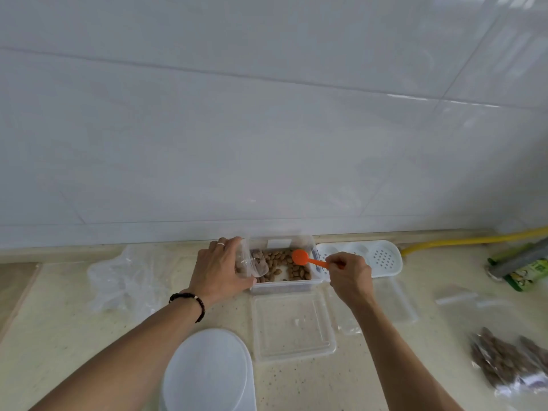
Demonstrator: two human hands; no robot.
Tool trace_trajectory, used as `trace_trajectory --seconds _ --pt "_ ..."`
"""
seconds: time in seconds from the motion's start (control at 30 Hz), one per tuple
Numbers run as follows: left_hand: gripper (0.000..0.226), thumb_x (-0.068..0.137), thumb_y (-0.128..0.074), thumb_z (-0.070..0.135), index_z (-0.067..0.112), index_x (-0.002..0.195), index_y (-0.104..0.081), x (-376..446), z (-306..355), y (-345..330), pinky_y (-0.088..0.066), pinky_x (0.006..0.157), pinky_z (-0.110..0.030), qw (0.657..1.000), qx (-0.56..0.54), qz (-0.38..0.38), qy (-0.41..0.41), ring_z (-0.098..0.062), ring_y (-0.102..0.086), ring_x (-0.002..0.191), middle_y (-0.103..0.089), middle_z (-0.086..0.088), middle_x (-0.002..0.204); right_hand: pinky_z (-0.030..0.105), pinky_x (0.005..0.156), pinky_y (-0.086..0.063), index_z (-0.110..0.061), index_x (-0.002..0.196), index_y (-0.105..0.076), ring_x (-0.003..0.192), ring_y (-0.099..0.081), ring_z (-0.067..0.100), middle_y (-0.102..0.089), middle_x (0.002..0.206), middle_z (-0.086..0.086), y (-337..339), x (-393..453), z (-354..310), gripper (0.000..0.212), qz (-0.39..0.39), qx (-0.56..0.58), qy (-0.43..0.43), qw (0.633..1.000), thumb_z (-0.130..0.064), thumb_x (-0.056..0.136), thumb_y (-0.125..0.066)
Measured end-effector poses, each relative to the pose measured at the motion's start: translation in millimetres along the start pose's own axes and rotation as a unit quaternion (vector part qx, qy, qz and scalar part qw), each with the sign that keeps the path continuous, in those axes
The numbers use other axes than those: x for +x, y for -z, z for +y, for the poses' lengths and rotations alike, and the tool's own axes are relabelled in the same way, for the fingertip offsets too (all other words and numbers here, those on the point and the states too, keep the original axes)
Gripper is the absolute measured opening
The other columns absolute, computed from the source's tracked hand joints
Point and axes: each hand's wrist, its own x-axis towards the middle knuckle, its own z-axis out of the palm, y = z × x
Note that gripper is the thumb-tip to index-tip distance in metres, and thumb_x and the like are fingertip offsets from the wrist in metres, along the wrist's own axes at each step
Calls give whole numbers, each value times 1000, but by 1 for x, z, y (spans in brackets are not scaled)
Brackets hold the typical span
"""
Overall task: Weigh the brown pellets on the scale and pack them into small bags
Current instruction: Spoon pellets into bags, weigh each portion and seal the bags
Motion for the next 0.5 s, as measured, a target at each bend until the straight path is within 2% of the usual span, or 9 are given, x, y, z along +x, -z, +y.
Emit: trace_trajectory --seconds 0.17,0.23,0.3,0.33,0.4,0.5 --pt "88 62 -72 55 25 138 -39 0 -5 -2 -38 95 -36 1000 -16 6 -6 -20 -48 116 -53 1 122 17 51 -36 -11 92 -74 60 -55 9 -67 74 3 -29 6 11 25 8 -31 20 999 -5 92 -50" --pt "89 62 -72 56 26 138 -38 0 -5 -3 -37 95 -35 1000 -20 6 -6 -19 -47 116 -52 2 123 21 52 -42 -13 90 -76 58 -55 12 -66 70 1 -40 7 7 25 -22 -32 26 999 -6 91 -52" --pt "90 62 -72 57 27 139 -37 0 -6 -3 -36 95 -34 1000 -19 4 -5 -19 -47 117 -52 3 124 32 55 -52 -15 88 -76 54 -57 16 -63 63 -3 -50 7 1 25 -73 -9 22 997 -5 90 -54" --pt "91 61 -73 57 27 139 -37 0 -7 -4 -36 95 -34 1000 -18 1 -5 -19 -47 118 -52 3 125 33 55 -54 -16 89 -76 51 -57 16 -63 63 -3 -53 6 -2 25 -94 9 9 995 -4 90 -54" --pt "91 61 -73 58 27 139 -37 1 -7 -3 -36 95 -34 1000 -14 -1 -7 -19 -47 118 -52 3 126 24 47 -48 -15 91 -74 48 -56 14 -65 69 0 -57 5 -6 25 -118 58 -40 991 -2 90 -54" --pt "92 62 -72 59 26 140 -36 2 -7 -2 -38 95 -35 1000 -6 -2 -10 -19 -47 117 -52 3 127 21 43 -41 -9 87 -72 47 -52 14 -65 75 9 -55 5 -6 24 -113 144 -118 976 4 88 -52"
